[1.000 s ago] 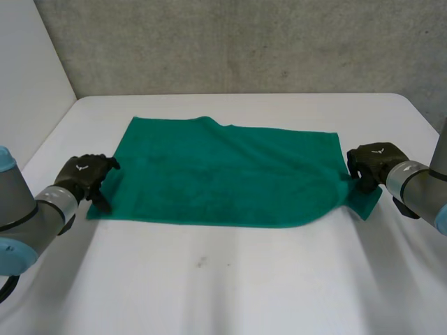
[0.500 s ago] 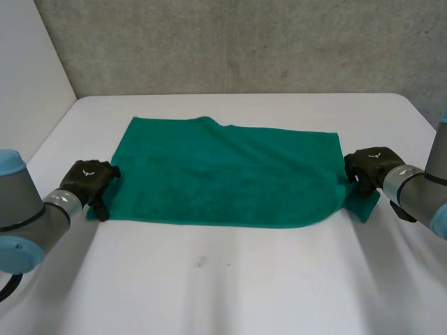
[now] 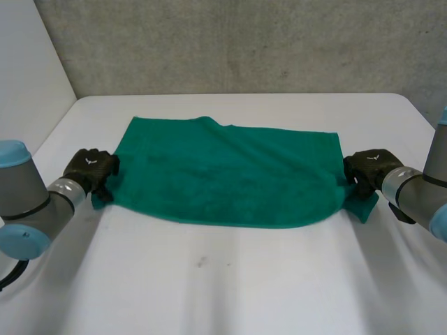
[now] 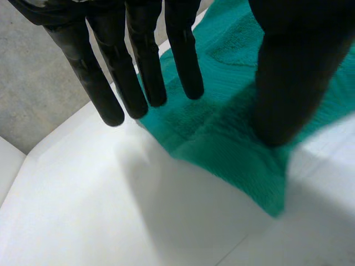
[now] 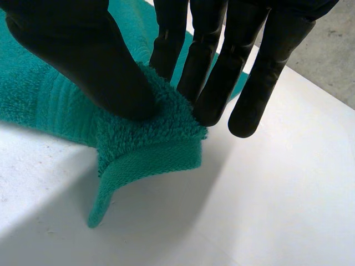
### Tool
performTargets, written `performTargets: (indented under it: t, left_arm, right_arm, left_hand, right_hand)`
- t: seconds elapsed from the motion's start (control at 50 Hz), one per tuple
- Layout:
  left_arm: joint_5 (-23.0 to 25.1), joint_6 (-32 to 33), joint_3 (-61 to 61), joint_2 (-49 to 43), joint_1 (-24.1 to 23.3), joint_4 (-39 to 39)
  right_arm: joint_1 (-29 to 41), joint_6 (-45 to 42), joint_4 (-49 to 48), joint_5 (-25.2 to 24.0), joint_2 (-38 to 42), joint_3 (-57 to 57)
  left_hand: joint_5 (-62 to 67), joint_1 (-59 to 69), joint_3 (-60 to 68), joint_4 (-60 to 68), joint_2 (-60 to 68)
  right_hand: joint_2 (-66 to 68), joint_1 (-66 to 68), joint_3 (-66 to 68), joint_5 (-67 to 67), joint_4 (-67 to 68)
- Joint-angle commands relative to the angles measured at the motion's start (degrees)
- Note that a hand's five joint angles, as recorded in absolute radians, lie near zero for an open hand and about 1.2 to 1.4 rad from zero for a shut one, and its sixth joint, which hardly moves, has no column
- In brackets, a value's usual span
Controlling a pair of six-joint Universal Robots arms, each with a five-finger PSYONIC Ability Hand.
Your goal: Fold the towel.
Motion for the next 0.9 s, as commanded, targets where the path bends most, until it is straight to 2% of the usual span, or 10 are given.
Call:
performTargets:
  t: [0.02, 0.1, 0.24, 0.4, 0.44, 0.52, 0.58, 0.68, 0.78, 0.9]
  left_arm:
    - [-0.03, -0.56, 0.31, -0.31, -0.15, -0.13]
    - [-0.82, -0.48, -0.66, 1.09, -0.24, -0.39]
    - [-5.92, 0.4, -7.25, 11.64, 0.03, -4.26]
    - [-6.71, 7.34, -19.63, 26.75, 0.9, -14.0]
    - [-6.71, 12.42, -24.72, 31.92, 1.95, -20.22]
    - [-6.54, 16.39, -28.51, 34.67, 2.05, -24.47]
    - [-6.45, 16.75, -28.79, 34.58, 1.7, -23.95]
    - [-6.54, 16.58, -24.75, 30.55, 0.73, -18.25]
    - [-7.33, 13.69, -14.49, 21.16, -5.23, -9.91]
    - [-10.13, 9.28, -2.17, 9.46, -7.35, -6.98]
  right_arm:
    - [0.0, 0.0, 0.0, 0.06, 0.0, 0.0]
    - [0.0, 0.09, 0.26, 0.15, -0.18, -0.18]
    - [0.09, -0.96, 2.27, 0.15, -1.49, 0.0]
    - [0.26, -15.01, 16.07, 1.64, -7.12, 2.37]
    - [0.26, -20.97, 20.98, 4.61, -9.04, 5.69]
    - [-0.26, -28.64, 23.55, 9.28, -11.07, 10.28]
    - [0.08, -31.46, 22.5, 10.61, -11.16, 10.55]
    - [0.96, -28.92, 17.23, 10.43, -10.55, 7.39]
    - [2.54, -22.6, 13.63, 10.43, -3.63, -0.67]
    - [3.6, -19.16, 13.27, 10.87, 3.42, -10.62]
  left_hand:
    - [39.57, 37.47, 38.28, 38.62, 38.23]
    - [39.57, 37.47, 38.28, 38.62, 38.23]
    - [39.57, 37.47, 38.28, 38.62, 38.23]
    - [39.57, 37.47, 38.28, 38.62, 38.23]
    - [39.57, 37.47, 38.28, 38.62, 38.23]
    - [39.57, 37.47, 38.28, 38.62, 38.23]
    - [39.57, 37.47, 38.28, 38.62, 38.23]
    - [39.57, 37.47, 38.28, 38.62, 38.23]
    - [39.57, 37.47, 38.28, 38.62, 38.23]
    - [39.57, 37.47, 38.28, 38.62, 38.23]
  right_hand:
    - [12.75, 24.45, 12.31, 13.05, 11.66]
    - [12.75, 24.45, 12.31, 13.05, 11.66]
    - [12.75, 24.45, 12.31, 13.05, 11.66]
    - [12.75, 24.45, 12.31, 13.05, 11.66]
    - [12.75, 24.45, 12.31, 13.05, 11.66]
    - [12.75, 24.45, 12.31, 13.05, 11.66]
    - [12.75, 24.45, 12.31, 13.05, 11.66]
    - [12.75, 24.45, 12.31, 13.05, 11.66]
    - [12.75, 24.45, 12.31, 13.05, 11.66]
    - [12.75, 24.45, 12.31, 13.05, 11.66]
